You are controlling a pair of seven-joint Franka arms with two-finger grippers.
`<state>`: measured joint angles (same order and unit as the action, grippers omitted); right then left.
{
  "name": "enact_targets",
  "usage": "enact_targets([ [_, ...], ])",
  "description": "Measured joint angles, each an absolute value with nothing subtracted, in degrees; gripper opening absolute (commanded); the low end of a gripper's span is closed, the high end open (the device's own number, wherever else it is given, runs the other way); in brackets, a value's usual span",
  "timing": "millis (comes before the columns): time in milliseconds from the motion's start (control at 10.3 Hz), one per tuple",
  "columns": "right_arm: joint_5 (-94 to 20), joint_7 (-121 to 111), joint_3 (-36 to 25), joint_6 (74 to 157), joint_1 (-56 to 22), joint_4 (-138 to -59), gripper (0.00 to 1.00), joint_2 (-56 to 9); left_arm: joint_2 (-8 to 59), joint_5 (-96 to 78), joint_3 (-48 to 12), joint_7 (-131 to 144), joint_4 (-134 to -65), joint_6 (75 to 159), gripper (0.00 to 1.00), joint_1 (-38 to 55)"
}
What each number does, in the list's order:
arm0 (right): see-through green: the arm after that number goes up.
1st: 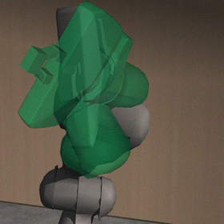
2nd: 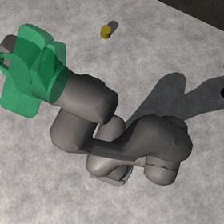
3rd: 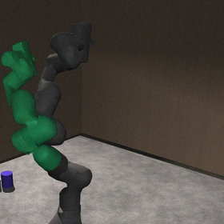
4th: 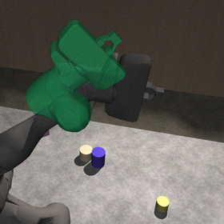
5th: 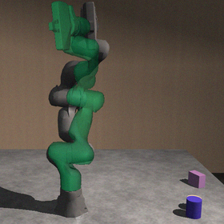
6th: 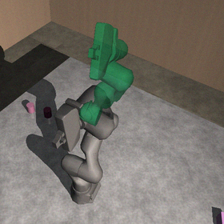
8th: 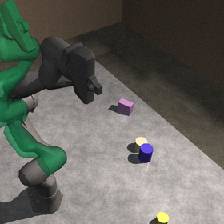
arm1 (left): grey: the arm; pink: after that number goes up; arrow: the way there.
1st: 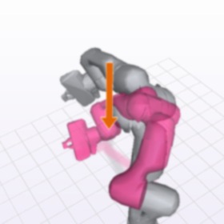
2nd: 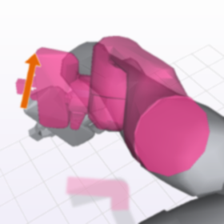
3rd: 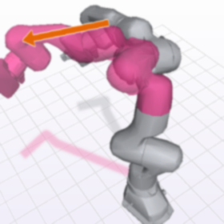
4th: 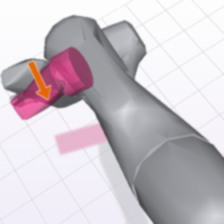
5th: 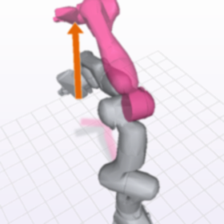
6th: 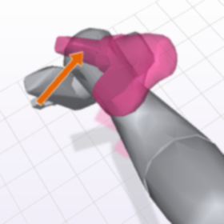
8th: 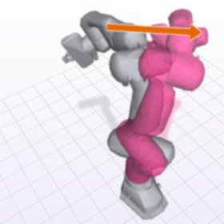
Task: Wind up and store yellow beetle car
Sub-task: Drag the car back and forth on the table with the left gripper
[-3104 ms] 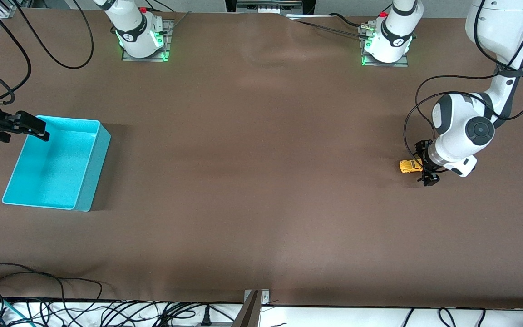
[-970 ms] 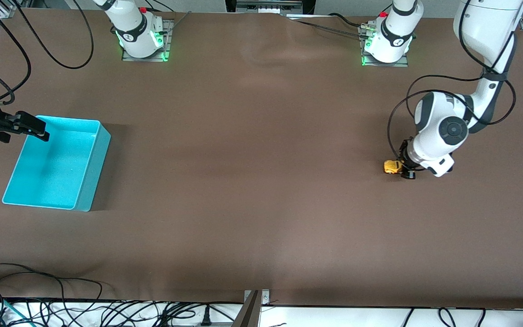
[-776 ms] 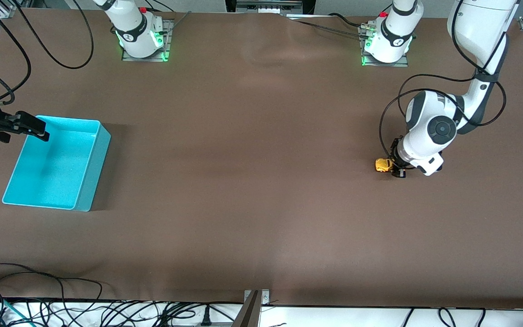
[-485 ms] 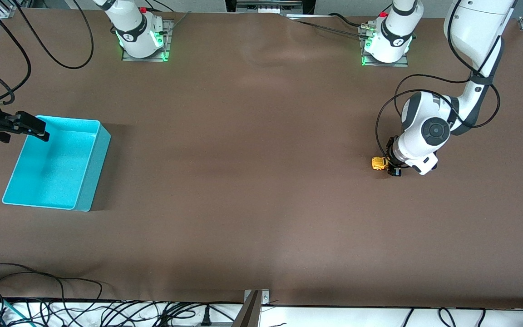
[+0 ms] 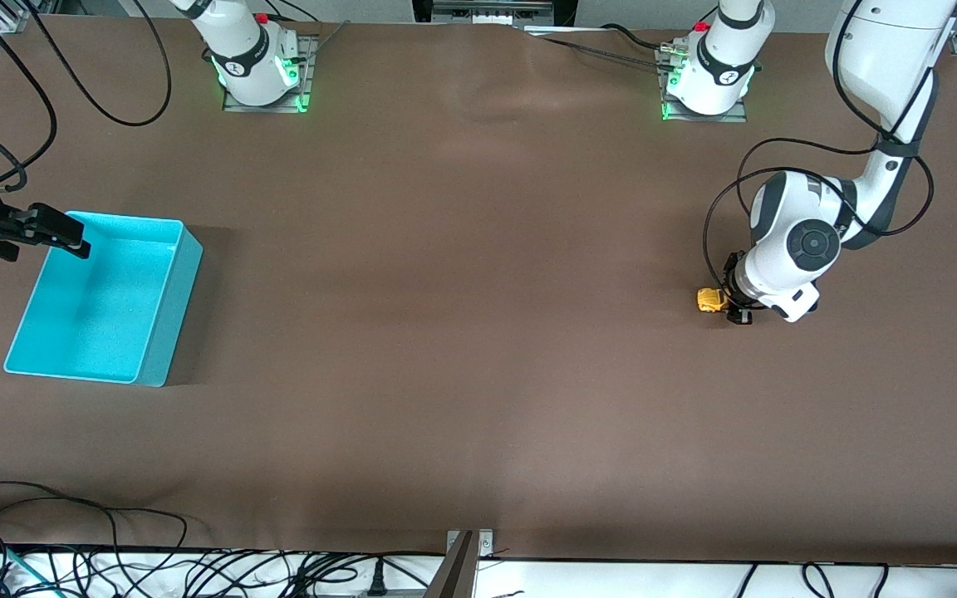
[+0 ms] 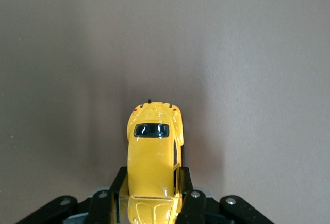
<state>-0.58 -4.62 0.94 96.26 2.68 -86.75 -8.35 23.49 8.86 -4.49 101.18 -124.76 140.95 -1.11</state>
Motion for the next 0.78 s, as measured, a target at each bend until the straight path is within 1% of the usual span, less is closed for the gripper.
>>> enact_targets([
  [582,-0.58,-4.62,0.94,96.26,2.70,-86.75,1.00,-8.35,24.36,8.94,0.67,93.92,-123.32,140.45,0.00,-3.31],
  [776,-0.58,-4.62,0.94,96.26,2.70,-86.75,1.00,-8.35,24.92,8.95,1.46,91.17,-122.38,140.14,0.00,-4.45],
])
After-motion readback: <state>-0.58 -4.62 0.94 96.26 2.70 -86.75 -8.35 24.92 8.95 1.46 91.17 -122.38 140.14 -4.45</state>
